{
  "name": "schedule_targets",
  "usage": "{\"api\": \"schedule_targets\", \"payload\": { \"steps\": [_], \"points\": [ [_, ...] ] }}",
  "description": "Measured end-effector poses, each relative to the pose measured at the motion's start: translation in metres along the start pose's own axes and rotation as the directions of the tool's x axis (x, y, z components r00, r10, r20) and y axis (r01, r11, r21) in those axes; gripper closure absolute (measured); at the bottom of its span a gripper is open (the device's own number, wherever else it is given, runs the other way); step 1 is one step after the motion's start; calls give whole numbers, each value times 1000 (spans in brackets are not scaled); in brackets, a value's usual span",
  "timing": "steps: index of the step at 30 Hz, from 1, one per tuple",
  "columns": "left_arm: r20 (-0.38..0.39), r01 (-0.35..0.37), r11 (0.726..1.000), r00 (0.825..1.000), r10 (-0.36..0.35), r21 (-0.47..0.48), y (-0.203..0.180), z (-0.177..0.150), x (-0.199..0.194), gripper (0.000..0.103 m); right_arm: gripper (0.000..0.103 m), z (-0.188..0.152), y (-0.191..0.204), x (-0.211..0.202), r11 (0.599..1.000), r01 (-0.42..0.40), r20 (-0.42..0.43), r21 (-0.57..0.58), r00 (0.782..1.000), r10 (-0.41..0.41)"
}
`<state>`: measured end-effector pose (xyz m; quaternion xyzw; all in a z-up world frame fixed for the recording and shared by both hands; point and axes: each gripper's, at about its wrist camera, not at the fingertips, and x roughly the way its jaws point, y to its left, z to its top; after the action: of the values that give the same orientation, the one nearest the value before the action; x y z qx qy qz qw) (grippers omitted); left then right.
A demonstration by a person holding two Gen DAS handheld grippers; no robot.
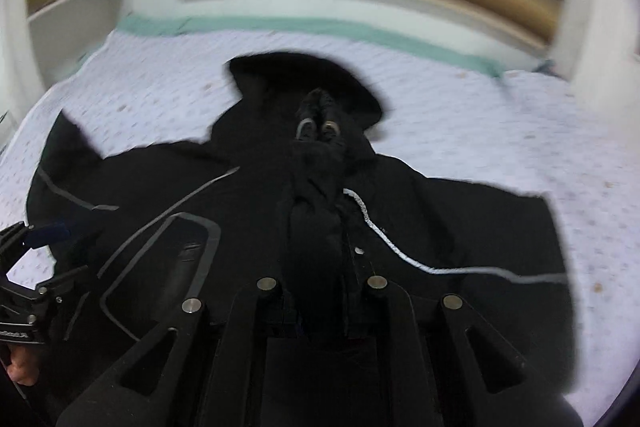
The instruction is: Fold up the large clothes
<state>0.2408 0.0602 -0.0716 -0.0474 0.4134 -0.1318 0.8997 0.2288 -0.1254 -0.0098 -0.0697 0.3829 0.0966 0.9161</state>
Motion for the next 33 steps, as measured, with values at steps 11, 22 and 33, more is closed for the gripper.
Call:
{"api": "schedule_targets", "payload": {
  "steps": [11,22,33],
  "points": [
    [-20,34,988,999,-38,-152,69,-32,0,11,73,-42,119,99,980,-45,-188,-192,982,8],
    [-35,196,966,978,-204,-168,45,-1,20,11,53,-30,46,-17,991,-123,7,-53,992,123],
    [-184,64,988,979,-90,-142,-4,12,125,68,52,-73,-88,-63,986,117,29,118,992,-121]
  ]
}}
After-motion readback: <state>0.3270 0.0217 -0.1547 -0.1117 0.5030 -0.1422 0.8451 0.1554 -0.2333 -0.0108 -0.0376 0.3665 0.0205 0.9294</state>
